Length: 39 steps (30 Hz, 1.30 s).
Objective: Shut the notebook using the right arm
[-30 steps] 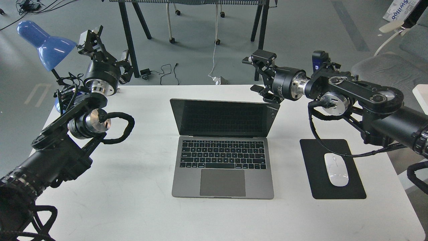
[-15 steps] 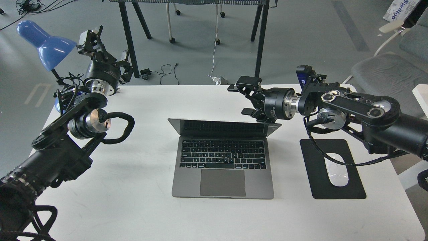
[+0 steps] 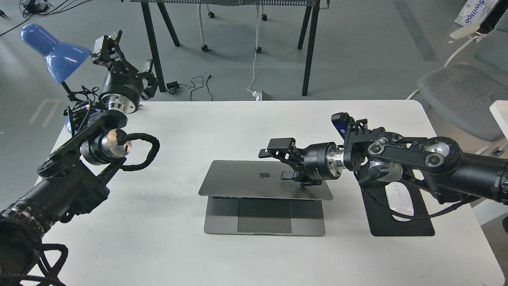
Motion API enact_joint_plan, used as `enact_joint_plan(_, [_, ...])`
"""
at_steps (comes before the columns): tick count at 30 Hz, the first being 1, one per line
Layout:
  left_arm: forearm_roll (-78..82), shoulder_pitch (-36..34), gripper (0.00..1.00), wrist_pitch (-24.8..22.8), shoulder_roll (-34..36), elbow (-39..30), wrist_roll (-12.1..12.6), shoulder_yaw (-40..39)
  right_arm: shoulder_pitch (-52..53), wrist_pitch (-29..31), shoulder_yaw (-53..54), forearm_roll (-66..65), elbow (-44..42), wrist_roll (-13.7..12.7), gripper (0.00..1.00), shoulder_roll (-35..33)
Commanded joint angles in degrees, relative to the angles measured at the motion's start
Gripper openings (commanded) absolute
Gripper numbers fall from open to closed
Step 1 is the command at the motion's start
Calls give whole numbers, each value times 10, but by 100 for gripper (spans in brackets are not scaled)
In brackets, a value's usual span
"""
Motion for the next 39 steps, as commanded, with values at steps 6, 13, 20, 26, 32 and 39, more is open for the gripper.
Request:
enact_joint_plan(6, [0, 0, 100, 0, 0, 0, 0, 0, -18, 0, -37, -10, -1, 0, 100, 1])
enact_joint_plan(13, [0, -1, 100, 0, 0, 0, 0, 0, -37, 0, -41, -31, -3, 0, 100, 0])
enact_joint_plan(20, [0, -1, 100, 0, 0, 1, 0, 0, -51, -1, -41, -40, -5, 0, 100, 0])
enact_joint_plan(26, [0, 0, 100, 0, 0, 0, 0, 0, -52, -1, -39, -61, -9, 0, 100, 0])
enact_joint_plan(32, [0, 0, 100, 0, 0, 0, 0, 0, -41, -2, -22, -56, -9, 0, 100, -1])
enact_joint_plan(39, [0, 0, 100, 0, 0, 0, 0, 0, -18, -2, 169, -52, -43, 0, 100, -1])
